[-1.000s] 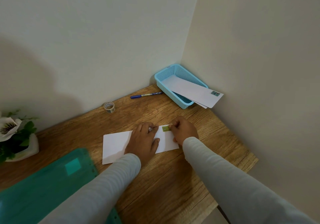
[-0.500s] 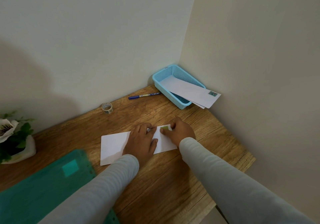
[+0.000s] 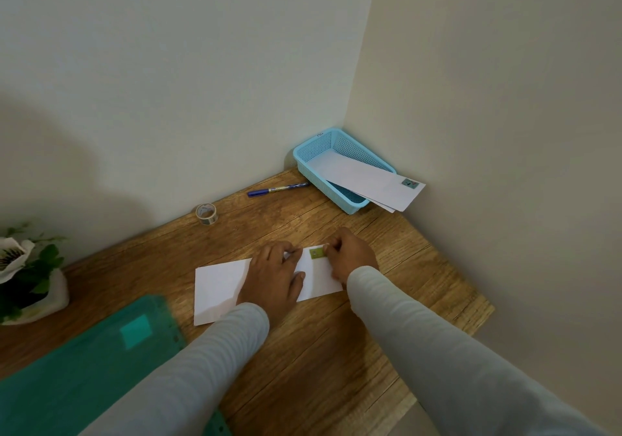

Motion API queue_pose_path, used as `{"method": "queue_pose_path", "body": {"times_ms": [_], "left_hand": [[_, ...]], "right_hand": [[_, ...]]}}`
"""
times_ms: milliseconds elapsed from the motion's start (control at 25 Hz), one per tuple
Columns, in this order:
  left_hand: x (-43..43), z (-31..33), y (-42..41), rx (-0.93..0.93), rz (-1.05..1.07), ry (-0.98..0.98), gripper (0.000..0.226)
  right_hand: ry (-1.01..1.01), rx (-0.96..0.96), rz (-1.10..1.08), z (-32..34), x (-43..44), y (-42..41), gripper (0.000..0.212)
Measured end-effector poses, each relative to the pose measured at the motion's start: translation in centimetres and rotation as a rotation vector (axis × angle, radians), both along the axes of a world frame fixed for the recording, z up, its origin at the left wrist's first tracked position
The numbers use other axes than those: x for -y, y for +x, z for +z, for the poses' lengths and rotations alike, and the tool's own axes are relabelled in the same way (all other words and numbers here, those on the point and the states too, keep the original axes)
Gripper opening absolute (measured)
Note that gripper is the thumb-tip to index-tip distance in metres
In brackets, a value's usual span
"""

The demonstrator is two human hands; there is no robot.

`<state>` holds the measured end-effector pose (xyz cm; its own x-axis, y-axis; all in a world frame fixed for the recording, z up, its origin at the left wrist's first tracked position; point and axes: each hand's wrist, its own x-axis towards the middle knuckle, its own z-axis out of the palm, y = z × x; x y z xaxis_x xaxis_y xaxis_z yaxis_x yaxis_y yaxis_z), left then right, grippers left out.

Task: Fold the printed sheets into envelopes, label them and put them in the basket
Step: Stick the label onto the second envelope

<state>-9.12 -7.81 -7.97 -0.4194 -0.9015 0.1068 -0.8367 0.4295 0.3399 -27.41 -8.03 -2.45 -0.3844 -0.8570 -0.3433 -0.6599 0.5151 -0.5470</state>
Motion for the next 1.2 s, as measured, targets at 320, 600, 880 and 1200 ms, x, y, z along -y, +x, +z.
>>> {"method": "queue_pose_path", "body": {"times_ms": [320, 600, 880, 1200], "left_hand": [[0.3, 1.8, 0.6, -0.110, -0.067, 0.179, 0.053], [1.9, 5.1, 10.1, 0.263, 0.190, 0.277, 0.094], [1.7, 6.3, 12.4, 0.193, 0.295, 0.521, 0.100], [1.6, 7.4, 11.3, 0.282, 0.287, 0.535, 0.079]], "right_hand": [[0.089, 0.042, 0.154, 0.8, -1.5, 0.4, 0.065], [0.171, -0.151, 0.313, 0.8, -2.4, 0.7, 0.103], [0.172, -0.353, 0.431, 1.7, -2.6, 1.4, 0.115], [0.196, -0.374, 0.521, 2.2, -3.8, 1.2, 0.112]]}}
